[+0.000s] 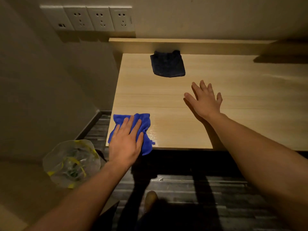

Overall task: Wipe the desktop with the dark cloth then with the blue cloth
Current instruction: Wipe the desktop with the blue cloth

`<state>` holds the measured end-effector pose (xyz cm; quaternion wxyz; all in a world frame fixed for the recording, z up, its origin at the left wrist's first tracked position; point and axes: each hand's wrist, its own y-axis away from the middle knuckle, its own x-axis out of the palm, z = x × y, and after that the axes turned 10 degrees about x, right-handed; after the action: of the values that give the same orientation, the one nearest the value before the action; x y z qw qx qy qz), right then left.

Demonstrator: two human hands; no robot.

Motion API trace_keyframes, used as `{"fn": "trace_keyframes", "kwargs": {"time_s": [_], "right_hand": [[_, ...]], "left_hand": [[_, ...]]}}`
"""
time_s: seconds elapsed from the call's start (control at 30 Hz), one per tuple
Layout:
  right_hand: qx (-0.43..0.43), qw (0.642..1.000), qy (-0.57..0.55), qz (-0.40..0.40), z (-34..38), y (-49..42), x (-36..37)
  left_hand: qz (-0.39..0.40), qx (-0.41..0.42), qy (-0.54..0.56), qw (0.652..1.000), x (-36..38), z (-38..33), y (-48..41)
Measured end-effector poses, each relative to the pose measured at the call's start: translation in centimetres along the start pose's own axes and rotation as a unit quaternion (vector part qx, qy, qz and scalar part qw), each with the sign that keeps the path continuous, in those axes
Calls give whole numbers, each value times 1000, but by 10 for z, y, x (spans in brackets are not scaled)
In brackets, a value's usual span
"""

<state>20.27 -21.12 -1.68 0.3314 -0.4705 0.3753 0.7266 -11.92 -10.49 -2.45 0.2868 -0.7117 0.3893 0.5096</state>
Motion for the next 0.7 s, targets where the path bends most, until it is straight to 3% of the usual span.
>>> {"fn": "trace_keyframes", "kwargs": {"time_s": [0.1, 0.17, 0.27, 0.5, 0.7], "right_hand": [[-48, 998, -48, -3, -22, 12, -11], [-68, 998, -2, -16, -47, 15, -21], [-58, 994, 90, -26, -89, 12, -37], [-34, 992, 117, -41, -112, 8, -34], [-28, 991, 120, -44, -114, -1, -34]], "left_hand": [[-12, -68, 78, 995, -12, -25, 19], [-4, -111, 133, 985, -30, -48, 18], [-42, -111, 201, 972, -54, -73, -17], [-76, 40, 92, 992, -44, -82, -178], [68, 79, -24, 994, 8, -63, -227]]}}
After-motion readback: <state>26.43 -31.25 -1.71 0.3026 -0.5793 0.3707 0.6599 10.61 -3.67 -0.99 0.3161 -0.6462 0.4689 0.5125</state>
